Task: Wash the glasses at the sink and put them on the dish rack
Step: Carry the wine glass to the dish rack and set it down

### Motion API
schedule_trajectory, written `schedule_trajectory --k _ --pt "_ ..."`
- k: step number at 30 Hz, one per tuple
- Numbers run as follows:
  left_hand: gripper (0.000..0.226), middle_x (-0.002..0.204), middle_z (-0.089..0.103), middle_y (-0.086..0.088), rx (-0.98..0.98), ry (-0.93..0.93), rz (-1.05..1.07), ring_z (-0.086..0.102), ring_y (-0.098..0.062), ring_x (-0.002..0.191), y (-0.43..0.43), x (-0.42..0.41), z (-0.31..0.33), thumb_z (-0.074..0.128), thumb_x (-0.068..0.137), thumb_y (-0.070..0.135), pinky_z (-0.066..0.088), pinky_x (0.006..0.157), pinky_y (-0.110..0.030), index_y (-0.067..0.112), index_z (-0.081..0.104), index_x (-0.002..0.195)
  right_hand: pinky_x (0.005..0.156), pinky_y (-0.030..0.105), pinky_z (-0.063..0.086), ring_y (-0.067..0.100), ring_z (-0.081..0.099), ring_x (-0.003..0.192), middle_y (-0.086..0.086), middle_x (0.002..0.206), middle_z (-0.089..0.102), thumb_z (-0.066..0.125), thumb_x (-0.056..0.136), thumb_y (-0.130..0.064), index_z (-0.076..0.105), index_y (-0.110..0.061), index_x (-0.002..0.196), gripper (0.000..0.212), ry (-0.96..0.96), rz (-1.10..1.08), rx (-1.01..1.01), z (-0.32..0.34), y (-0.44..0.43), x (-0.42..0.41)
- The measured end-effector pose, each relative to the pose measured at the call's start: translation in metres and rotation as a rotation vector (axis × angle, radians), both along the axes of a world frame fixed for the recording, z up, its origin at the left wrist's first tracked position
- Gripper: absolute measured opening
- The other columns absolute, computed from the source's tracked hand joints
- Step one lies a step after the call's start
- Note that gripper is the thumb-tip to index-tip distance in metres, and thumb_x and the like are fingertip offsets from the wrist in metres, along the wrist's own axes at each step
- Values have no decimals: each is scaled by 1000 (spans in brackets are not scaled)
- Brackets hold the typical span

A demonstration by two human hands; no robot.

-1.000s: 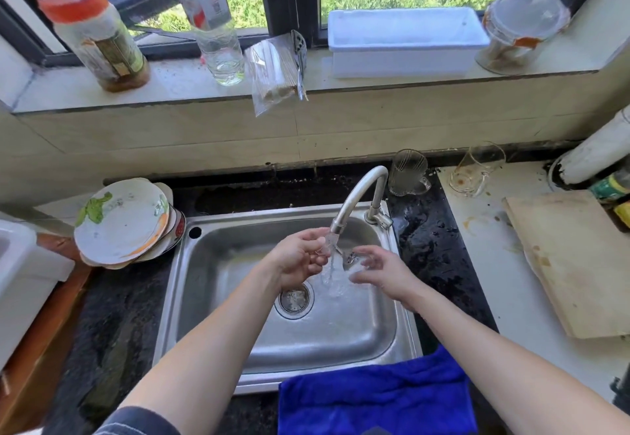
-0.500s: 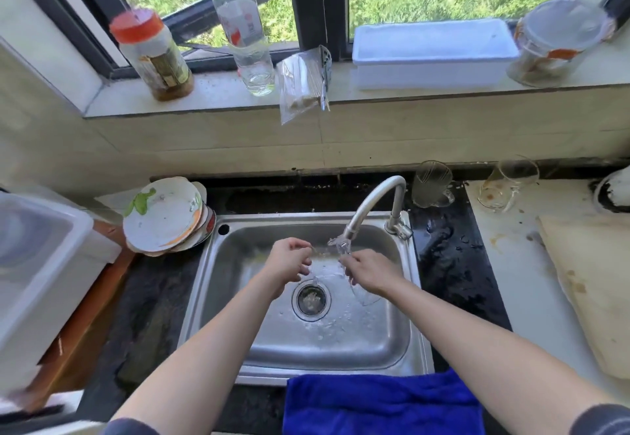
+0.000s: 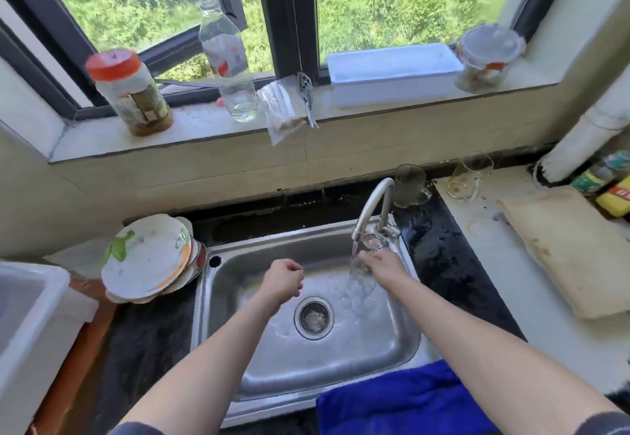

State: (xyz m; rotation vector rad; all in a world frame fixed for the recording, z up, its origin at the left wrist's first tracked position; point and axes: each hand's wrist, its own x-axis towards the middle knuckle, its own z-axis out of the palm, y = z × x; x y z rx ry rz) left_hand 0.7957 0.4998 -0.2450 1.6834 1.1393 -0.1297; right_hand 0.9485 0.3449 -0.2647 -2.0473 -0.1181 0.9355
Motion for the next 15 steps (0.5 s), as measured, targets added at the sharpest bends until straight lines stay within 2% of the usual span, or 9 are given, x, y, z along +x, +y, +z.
schedule_trajectory --k 3,6,8,11,13,15 --pt "14 73 61 -10 49 4 -133 57 -23 63 -11 13 -2 47 86 7 50 59 -31 9 61 86 65 27 45 17 62 80 -1 82 67 63 91 -39 72 -10 94 31 -16 -144 38 11 -32 -12" --pt "14 75 63 -9 117 31 -299 64 -31 78 -33 27 2 49 83 10 54 74 -36 15 60 75 72 25 47 8 63 77 -2 86 68 65 92 -33 72 -8 95 26 -11 -256 140 24 -64 -25" --pt "17 77 64 -8 153 46 -426 65 -31 82 -52 35 5 47 82 10 52 72 -33 16 62 76 77 24 48 4 61 79 -4 87 67 64 92 -34 71 -11 97 25 -14 -291 157 34 -85 -34" --pt "17 76 64 -7 204 52 -581 61 -27 72 -83 46 7 46 82 11 53 69 -32 16 63 81 87 27 49 11 64 91 1 96 73 64 91 -37 73 -7 95 32 -35 -365 177 38 -119 -45" --pt "16 73 62 -6 253 46 -684 59 -26 67 -107 53 8 46 81 12 52 66 -32 17 60 76 76 18 48 12 63 89 8 97 74 65 91 -35 74 -4 95 33 -49 -440 216 43 -144 -56" --pt "14 71 59 -5 295 32 -784 57 -24 65 -135 57 13 46 80 11 48 64 -30 17 55 72 68 10 46 12 65 88 5 96 73 63 93 -30 73 -7 91 25 -32 -527 268 49 -173 -70"
